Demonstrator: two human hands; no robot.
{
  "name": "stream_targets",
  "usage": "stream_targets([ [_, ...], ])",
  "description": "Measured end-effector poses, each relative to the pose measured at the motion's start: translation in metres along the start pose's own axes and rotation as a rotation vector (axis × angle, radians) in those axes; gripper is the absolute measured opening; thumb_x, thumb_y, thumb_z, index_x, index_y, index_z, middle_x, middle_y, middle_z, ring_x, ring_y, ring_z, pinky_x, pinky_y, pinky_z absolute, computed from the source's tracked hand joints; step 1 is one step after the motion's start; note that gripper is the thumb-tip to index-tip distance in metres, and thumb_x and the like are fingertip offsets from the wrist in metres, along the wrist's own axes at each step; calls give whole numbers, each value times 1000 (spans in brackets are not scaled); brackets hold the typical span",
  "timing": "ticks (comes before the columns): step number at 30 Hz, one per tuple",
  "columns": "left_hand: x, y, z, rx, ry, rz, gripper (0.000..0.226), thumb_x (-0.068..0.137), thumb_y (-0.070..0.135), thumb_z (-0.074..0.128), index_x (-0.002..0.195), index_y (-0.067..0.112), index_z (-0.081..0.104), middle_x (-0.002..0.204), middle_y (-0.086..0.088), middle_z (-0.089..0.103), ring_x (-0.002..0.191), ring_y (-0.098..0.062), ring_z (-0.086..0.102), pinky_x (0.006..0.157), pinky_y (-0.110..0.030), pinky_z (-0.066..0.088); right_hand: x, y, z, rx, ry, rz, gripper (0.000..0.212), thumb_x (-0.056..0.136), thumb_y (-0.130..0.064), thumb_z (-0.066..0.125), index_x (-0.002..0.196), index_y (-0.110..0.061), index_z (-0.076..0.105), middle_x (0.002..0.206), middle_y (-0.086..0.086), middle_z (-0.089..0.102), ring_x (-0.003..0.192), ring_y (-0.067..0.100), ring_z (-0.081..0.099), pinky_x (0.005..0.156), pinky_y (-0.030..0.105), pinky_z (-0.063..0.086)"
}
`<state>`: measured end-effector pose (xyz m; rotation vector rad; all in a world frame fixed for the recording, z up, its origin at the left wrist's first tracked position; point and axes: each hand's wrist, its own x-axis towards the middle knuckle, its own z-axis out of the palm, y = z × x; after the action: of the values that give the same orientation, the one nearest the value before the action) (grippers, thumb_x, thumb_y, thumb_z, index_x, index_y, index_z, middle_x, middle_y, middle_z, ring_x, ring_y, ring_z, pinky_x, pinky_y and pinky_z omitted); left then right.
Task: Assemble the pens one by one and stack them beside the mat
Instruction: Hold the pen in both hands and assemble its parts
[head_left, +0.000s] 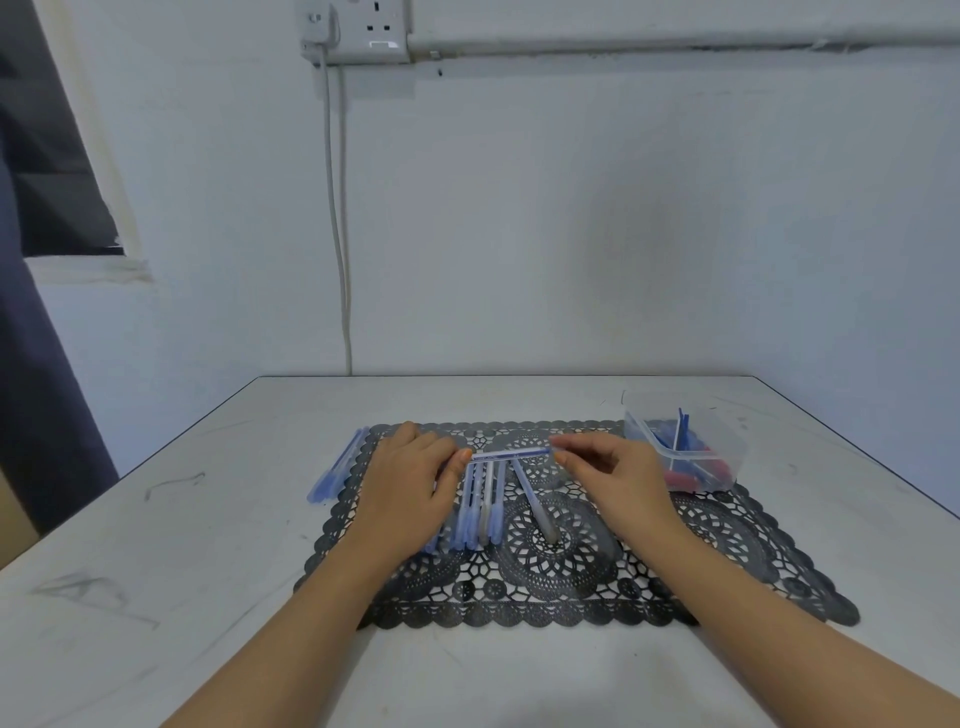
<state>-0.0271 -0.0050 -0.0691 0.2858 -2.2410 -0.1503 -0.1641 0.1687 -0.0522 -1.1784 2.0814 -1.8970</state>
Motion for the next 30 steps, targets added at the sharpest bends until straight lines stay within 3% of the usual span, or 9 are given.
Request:
stream_targets([
  [8, 0, 3, -1, -8, 16, 17, 31, 94, 39, 35, 72, 26, 53, 58, 21, 29, 68, -14, 37, 63, -29, 31, -1, -1, 2, 59, -25, 16, 23, 81, -2, 67, 94, -20, 71, 86, -10, 70, 75, -4, 65, 68, 8, 48],
  [14, 0, 4, -2, -8, 15, 9, 34, 93, 39, 34, 74, 23, 57, 59, 21, 32, 69, -13, 38, 63, -29, 31, 0, 0, 2, 69, -28, -2, 24, 81, -3, 67, 89, -26, 70, 86, -10, 70, 79, -4, 64, 70, 7, 48],
  [18, 0, 7, -3, -22, -5, 22, 22, 93, 39, 34, 73, 34, 41, 57, 22, 30, 68, -13, 38, 63, -28, 31, 0, 3, 3, 50, -38, -28, 28, 81, -1, 66, 85, -28, 70, 88, -8, 70, 81, -3, 64, 74, 9, 48],
  [24, 0, 7, -3, -33, -15, 17, 21, 93, 40, 33, 74, 34, 38, 58, 23, 31, 69, -13, 38, 63, -28, 30, 0, 3, 3, 91, -32, -16, 28, 81, -2, 66, 88, -29, 69, 88, -5, 70, 80, -2, 63, 72, 10, 49],
  [30, 0, 8, -2, -44, -12, 29, 21, 93, 39, 35, 73, 34, 36, 60, 18, 34, 67, -14, 38, 62, -28, 31, 1, 8, 5, 130, -40, 32, 18, 84, -12, 64, 94, -27, 67, 85, 12, 68, 82, 19, 65, 80, 28, 55],
])
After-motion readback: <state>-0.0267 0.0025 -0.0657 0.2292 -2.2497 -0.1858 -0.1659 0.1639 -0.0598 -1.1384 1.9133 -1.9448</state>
